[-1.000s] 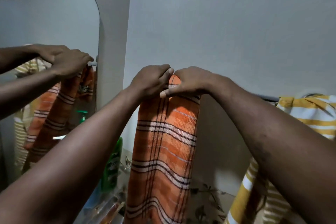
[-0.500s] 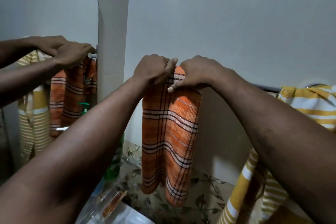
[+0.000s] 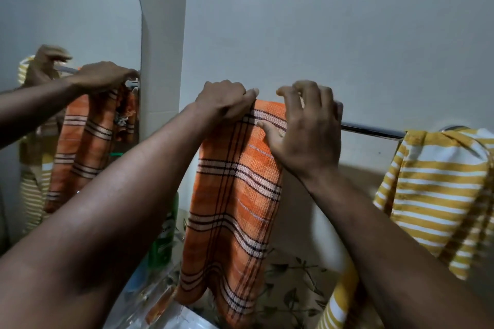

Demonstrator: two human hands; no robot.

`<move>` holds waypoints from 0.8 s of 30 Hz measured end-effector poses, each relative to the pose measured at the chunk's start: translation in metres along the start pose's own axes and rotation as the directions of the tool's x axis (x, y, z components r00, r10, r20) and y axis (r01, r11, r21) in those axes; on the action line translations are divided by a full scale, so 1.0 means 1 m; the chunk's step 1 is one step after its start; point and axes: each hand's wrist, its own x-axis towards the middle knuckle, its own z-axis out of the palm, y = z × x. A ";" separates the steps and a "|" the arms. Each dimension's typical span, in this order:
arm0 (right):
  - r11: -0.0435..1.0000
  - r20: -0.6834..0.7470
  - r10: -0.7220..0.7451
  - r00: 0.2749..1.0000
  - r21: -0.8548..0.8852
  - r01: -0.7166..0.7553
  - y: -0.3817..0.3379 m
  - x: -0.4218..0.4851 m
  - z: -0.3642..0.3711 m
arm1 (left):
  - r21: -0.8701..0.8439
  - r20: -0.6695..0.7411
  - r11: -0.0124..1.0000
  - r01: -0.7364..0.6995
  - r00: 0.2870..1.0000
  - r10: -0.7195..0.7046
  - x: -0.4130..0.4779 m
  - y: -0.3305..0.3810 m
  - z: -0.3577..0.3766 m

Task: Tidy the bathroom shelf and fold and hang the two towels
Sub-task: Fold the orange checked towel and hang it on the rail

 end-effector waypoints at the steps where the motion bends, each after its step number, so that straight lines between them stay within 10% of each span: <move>1: 0.999 0.090 -0.040 0.995 -0.006 0.041 -0.001 0.010 0.001 | -0.028 0.033 1.000 0.008 0.999 -0.007 0.003 -0.002 0.000; 5: 0.996 0.559 -0.037 0.828 -0.042 0.073 -0.002 0.042 0.010 | -0.346 -0.212 0.932 -0.109 0.977 0.035 -0.002 -0.023 0.013; 8: 0.992 0.635 -0.054 0.770 -0.051 0.112 0.007 0.055 0.013 | -0.549 -0.546 0.823 -0.148 0.809 -0.219 -0.043 -0.029 0.040; 11: 0.994 0.664 -0.077 0.744 -0.011 0.112 0.014 0.063 0.015 | -0.886 -0.213 0.460 0.049 0.841 -0.498 -0.092 -0.019 0.071; 14: 0.995 0.666 -0.095 0.740 0.041 0.092 0.015 0.062 0.016 | -0.942 0.212 0.128 0.309 0.848 -0.486 -0.123 -0.011 0.095; 24: 0.993 0.592 -0.114 0.798 0.044 0.110 0.016 0.054 0.021 | -0.895 0.446 -0.052 0.443 0.889 -0.104 -0.148 -0.038 0.092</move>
